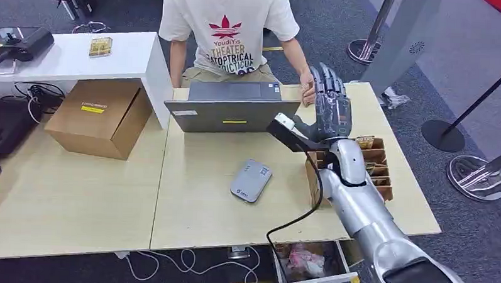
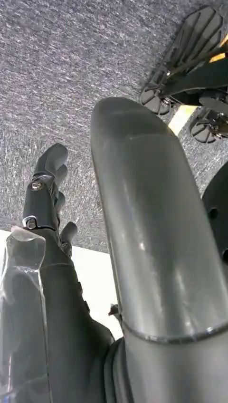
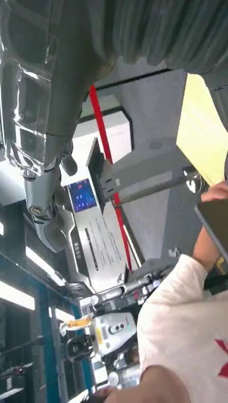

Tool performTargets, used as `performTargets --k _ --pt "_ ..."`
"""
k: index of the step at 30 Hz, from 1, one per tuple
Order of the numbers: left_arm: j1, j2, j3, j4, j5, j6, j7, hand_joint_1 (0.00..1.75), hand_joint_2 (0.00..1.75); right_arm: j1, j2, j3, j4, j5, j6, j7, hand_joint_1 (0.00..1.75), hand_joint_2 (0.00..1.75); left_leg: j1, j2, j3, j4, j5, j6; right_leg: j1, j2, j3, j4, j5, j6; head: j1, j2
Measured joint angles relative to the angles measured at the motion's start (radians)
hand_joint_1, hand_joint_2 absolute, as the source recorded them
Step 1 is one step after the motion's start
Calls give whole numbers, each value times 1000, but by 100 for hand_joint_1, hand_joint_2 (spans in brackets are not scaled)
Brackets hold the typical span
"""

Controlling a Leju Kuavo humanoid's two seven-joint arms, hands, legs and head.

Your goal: Pass the card to the sensor for recognition and then transmit it.

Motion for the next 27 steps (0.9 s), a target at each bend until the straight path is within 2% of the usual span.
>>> performTargets --k 9,14,20,23,27 --pt "1 11 0 0 -19 -35 3 0 0 26 -87 -38 -71 66 89 43 0 175 0 0 0 0 0 0 0 0 0 0 0 0 0 0" --pt "2 26 0 0 -32 -49 10 0 0 17 -152 -48 -87 76 180 56 0 175 0 0 -1 0 0 0 0 0 0 0 0 0 0 0" --pt "2 41 0 0 -48 -76 2 0 0 -5 -227 -51 -87 9 308 45 0 175 0 -2 -1 0 0 0 0 -2 0 0 0 0 0 0" --pt "3 44 0 0 -55 -74 -7 0 0 -6 -275 -51 -89 -24 348 38 0 175 0 -3 -2 0 0 0 0 -2 0 0 0 0 0 0" --pt "2 45 -1 0 -60 -71 -11 0 0 0 -322 -51 -101 -53 369 35 0 175 0 -2 -1 0 0 1 0 -2 0 0 0 0 0 0"
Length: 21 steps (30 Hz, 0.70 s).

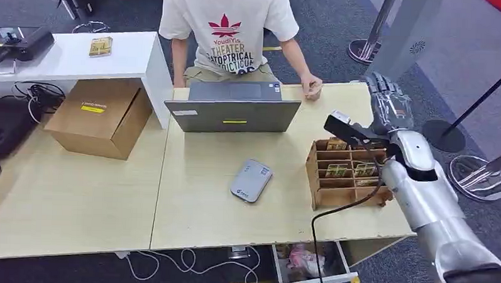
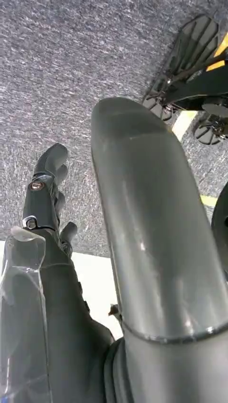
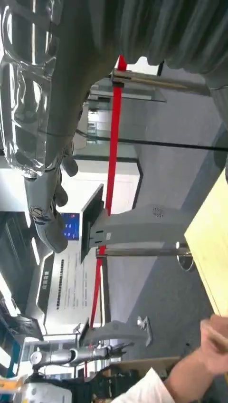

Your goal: Pass the card to the sensor for recognition and then transmit it.

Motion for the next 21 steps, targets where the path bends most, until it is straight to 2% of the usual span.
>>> performTargets --k 6,21 --pt "-2 0 -1 0 -6 0 0 0 0 17 -33 0 -19 -18 20 5 0 175 0 0 0 0 0 0 0 0 0 0 0 0 0 0" --pt "-8 0 -2 0 -10 3 2 0 0 4 -36 36 -9 -71 115 -8 0 175 0 0 -1 0 0 0 0 0 0 0 0 0 0 0"
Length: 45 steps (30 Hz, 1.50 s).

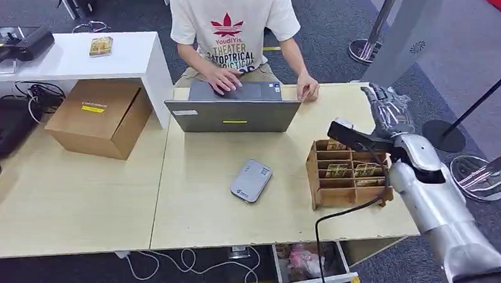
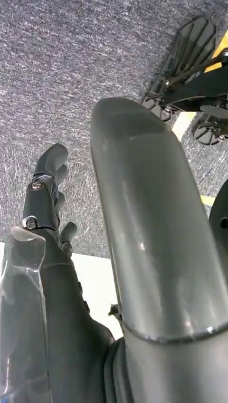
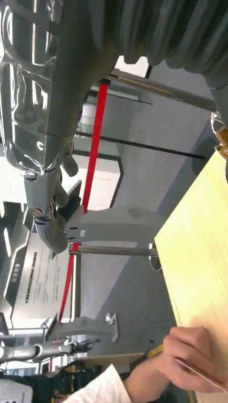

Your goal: Pass the card to the sensor for recognition and then transmit it.

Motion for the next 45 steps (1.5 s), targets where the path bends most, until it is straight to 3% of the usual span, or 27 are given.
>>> performTargets --k 12,45 --pt "-10 0 0 0 -1 1 3 0 0 -22 18 53 57 -32 37 -2 0 175 0 0 0 0 0 0 0 0 0 0 0 0 0 0" --pt "-10 3 0 0 39 18 22 0 0 -146 190 112 249 -90 100 -20 0 175 0 0 0 0 0 0 0 0 0 0 0 0 0 0"
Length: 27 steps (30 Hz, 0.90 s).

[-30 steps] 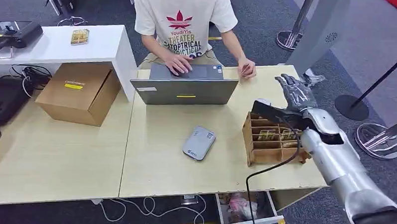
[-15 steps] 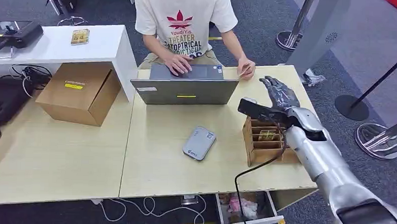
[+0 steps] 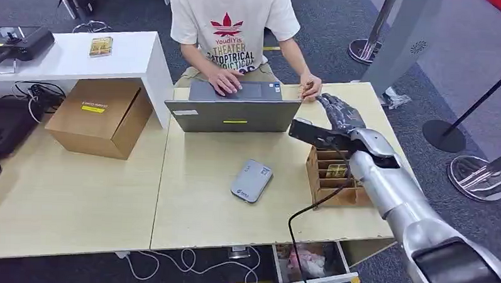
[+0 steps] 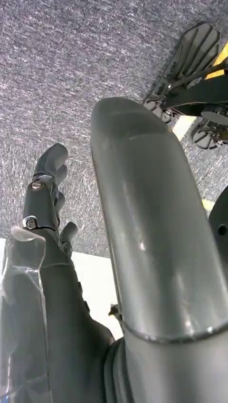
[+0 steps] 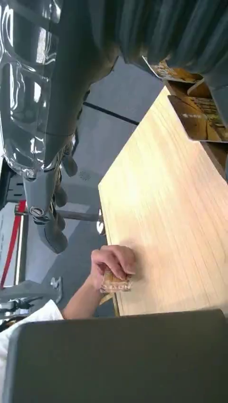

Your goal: Pass the card to the sensor for recognition and then transmit it.

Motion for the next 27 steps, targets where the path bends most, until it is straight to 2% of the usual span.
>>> performTargets --k 10,27 --pt "2 1 0 -4 -8 -8 -5 0 0 -20 0 28 38 13 5 11 0 175 0 0 0 0 0 0 0 0 0 0 0 0 0 0" --pt "2 1 0 -16 -15 -15 0 0 0 -7 -55 37 25 0 13 21 0 175 0 1 0 0 0 0 0 0 -1 0 0 0 0 0"
